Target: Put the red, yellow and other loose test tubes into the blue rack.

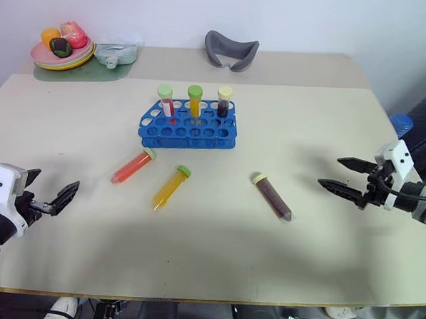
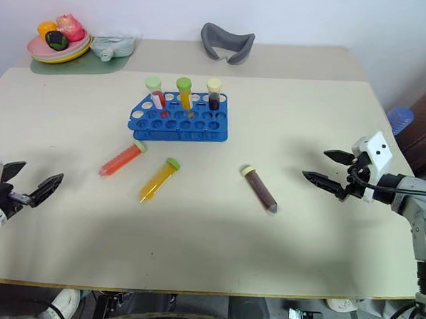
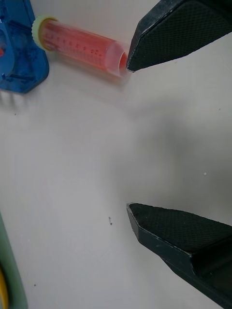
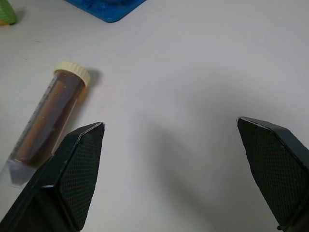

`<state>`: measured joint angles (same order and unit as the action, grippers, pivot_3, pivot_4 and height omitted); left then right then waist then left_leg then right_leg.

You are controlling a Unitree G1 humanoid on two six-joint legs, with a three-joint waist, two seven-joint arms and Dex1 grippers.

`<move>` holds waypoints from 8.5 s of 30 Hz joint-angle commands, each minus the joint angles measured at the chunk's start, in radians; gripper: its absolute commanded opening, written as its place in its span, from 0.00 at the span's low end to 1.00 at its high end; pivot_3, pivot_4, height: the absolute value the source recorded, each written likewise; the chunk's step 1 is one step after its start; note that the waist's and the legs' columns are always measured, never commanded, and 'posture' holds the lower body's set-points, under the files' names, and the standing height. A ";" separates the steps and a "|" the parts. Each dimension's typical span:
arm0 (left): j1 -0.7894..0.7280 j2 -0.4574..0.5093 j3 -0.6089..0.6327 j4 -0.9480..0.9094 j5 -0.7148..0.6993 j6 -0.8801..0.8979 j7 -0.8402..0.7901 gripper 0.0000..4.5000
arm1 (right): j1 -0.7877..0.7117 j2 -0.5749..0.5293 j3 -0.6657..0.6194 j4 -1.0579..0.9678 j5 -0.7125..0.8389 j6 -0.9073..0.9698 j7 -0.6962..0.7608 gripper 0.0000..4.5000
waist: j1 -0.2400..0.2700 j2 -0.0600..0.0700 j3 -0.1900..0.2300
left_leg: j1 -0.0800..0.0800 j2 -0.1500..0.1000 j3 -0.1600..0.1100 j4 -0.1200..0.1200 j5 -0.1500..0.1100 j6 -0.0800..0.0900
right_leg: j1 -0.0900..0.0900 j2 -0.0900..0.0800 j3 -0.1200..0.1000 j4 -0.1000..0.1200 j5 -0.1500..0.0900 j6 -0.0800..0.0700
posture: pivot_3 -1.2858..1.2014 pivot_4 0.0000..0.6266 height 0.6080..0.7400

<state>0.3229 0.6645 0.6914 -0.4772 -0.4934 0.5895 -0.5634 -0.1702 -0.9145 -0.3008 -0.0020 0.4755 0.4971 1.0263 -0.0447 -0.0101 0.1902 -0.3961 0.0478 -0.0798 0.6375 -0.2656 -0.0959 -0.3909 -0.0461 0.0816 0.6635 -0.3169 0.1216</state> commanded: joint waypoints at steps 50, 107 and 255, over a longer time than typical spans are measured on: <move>-0.282 0.043 -0.640 -0.113 0.074 -0.137 -0.184 0.99 | -0.624 0.208 0.480 -0.087 1.090 1.117 -1.675 1.00 | 0.000 0.000 -0.001 | -0.009 0.000 -0.001 0.000 0.000 0.000 | -0.009 0.001 0.000 0.001 0.000 -0.001 | 0.52 0.24 1.00; -0.273 0.070 -0.452 0.025 0.072 -0.181 -0.193 1.00 | -0.795 0.343 0.683 -0.087 1.240 0.962 -1.749 1.00 | -0.004 0.001 -0.001 | -0.013 0.001 -0.002 0.000 0.000 0.000 | -0.015 0.001 -0.001 0.003 0.000 -0.001 | 0.52 0.24 1.00; -1.327 0.143 -1.172 0.328 -0.503 1.025 0.399 1.00 | -0.218 0.187 0.359 -0.416 -0.021 -0.102 -0.017 0.99 | -0.011 -0.002 0.002 | -0.010 -0.001 -0.006 0.009 -0.001 0.002 | -0.006 0.001 -0.002 0.004 0.000 0.000 | 0.52 0.24 1.00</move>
<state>-0.9700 0.8086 -0.4461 -0.1611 -0.9520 1.6064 -0.2097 -0.3823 -0.7257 0.0677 -0.3745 0.4454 0.4049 1.0050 -0.0555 -0.0120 0.1918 -0.4066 0.0469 -0.0857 0.6467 -0.2664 -0.0942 -0.3973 -0.0451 0.0792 0.6675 -0.3166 0.1220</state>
